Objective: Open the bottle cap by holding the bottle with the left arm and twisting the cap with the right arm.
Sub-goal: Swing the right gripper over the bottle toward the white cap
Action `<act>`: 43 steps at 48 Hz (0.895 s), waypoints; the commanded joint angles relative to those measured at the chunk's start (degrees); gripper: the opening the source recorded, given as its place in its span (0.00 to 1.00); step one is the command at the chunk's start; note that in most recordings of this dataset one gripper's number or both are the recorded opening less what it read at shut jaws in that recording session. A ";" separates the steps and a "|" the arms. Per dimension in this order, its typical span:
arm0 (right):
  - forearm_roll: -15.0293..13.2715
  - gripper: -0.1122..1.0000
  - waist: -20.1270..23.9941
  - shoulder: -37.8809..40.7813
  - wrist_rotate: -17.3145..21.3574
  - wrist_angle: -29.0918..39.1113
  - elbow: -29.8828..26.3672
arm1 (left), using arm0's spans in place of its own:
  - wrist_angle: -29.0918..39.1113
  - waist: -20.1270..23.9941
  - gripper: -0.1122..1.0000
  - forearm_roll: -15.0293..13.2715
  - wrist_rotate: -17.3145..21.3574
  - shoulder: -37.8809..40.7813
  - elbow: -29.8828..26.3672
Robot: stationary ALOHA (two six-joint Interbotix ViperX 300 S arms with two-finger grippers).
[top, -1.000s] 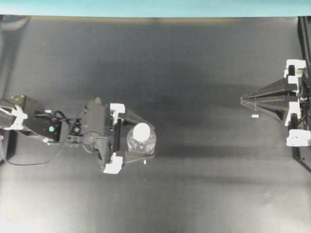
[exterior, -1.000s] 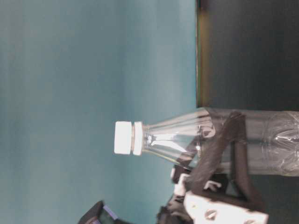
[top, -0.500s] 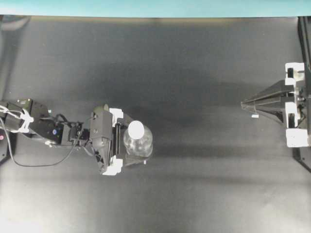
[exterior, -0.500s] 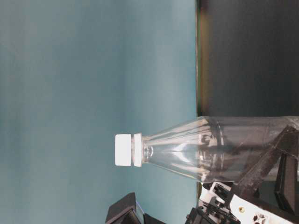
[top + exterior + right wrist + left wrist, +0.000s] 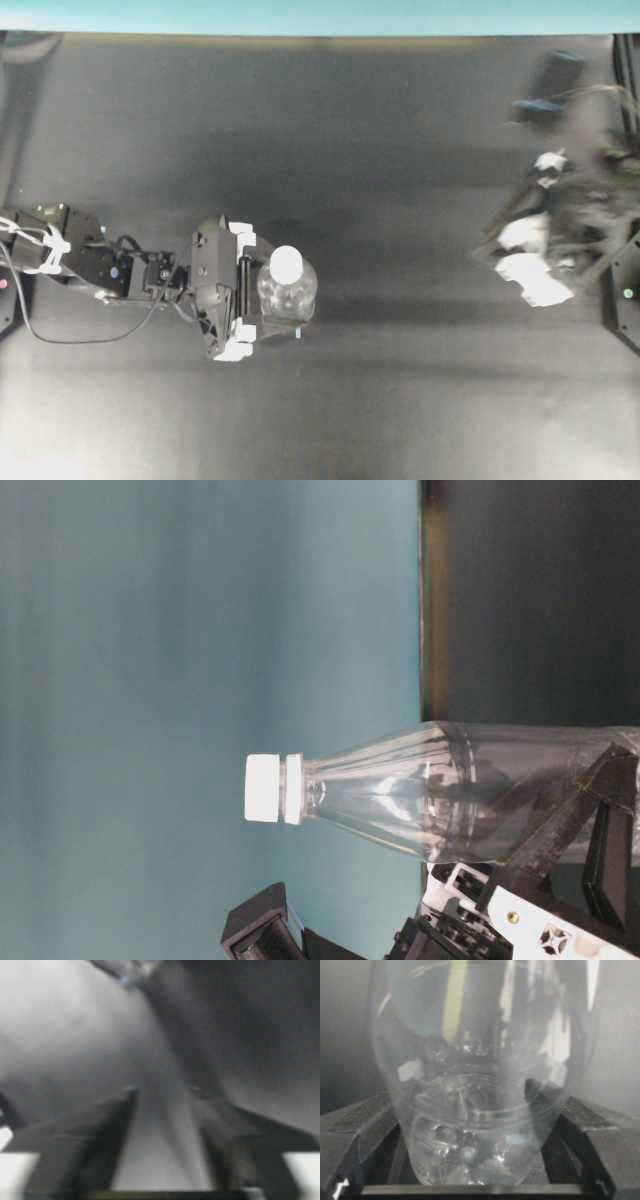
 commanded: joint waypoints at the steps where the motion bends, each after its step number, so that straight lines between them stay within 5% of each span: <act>1: 1.76 0.69 -0.44 4.04 0.70 2.99 -6.24 | -0.35 -0.09 0.85 0.26 0.09 -0.18 -0.53; 7: 3.25 0.86 -0.88 11.43 0.88 6.77 -13.62 | -0.44 -0.09 0.85 0.26 0.18 -0.18 -0.53; 22: 3.60 0.83 -1.32 28.04 7.82 10.28 -34.63 | -0.44 0.35 0.85 0.18 0.18 -0.18 -0.53; 43: 3.78 0.83 -0.35 40.25 10.37 18.46 -46.32 | -0.44 0.09 0.85 0.18 0.09 -0.18 -0.62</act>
